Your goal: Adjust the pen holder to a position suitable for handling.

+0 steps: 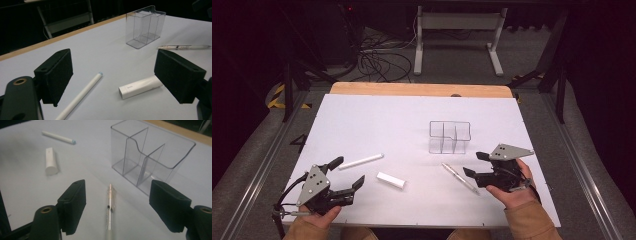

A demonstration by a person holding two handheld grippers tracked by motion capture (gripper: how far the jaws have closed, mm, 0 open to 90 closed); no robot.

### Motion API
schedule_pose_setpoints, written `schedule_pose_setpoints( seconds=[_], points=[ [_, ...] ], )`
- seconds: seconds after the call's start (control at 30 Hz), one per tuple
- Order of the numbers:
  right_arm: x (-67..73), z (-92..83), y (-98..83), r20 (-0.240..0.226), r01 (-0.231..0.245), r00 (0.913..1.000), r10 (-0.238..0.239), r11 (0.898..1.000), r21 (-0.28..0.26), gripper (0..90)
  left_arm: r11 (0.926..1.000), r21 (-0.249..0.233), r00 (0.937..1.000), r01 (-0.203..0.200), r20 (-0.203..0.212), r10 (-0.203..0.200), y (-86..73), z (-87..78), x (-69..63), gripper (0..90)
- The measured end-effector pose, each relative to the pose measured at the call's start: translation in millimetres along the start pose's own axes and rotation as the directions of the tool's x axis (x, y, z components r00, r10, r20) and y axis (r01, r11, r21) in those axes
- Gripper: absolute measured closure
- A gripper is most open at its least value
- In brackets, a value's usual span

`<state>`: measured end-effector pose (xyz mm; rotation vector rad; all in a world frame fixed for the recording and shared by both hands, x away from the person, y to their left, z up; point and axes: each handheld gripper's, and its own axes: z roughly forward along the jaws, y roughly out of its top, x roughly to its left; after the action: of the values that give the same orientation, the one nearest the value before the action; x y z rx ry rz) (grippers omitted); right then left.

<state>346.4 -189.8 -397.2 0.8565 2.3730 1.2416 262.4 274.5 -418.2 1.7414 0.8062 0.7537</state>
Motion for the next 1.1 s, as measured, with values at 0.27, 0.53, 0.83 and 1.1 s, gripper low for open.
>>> schedule_pose_setpoints(
  seconds=[0.27, 0.53, 0.83, 1.1],
  points=[
    [0.7, 7.6, -5.4, 0.000, 0.005, 1.0000, -0.005, 0.992, 0.129, 32.1, 1.0000, 0.007, 1.0000, 0.000, 0.002, 0.000, -0.7, 0.5, -0.2, 16.1],
    [3.8, 13.4, -15.0, 0.008, -0.002, 1.0000, 0.000, 0.967, 0.254, 37.3, 0.9999, 0.009, 1.0000, -0.006, 0.002, 0.006, -0.3, 0.4, -0.7, 16.1],
    [8.7, 18.6, -25.2, -0.001, 0.020, 0.9998, -0.021, 0.931, 0.364, 45.1, 0.9999, 0.008, 0.9999, -0.010, 0.001, 0.010, 0.0, 0.3, -1.7, 16.1],
    [9.4, 23.5, -31.3, -0.004, 0.027, 0.9996, -0.027, 0.904, 0.427, 53.6, 0.9999, 0.010, 0.9999, -0.012, 0.000, 0.012, -0.1, 0.7, -1.5, 16.2]
  ],
)
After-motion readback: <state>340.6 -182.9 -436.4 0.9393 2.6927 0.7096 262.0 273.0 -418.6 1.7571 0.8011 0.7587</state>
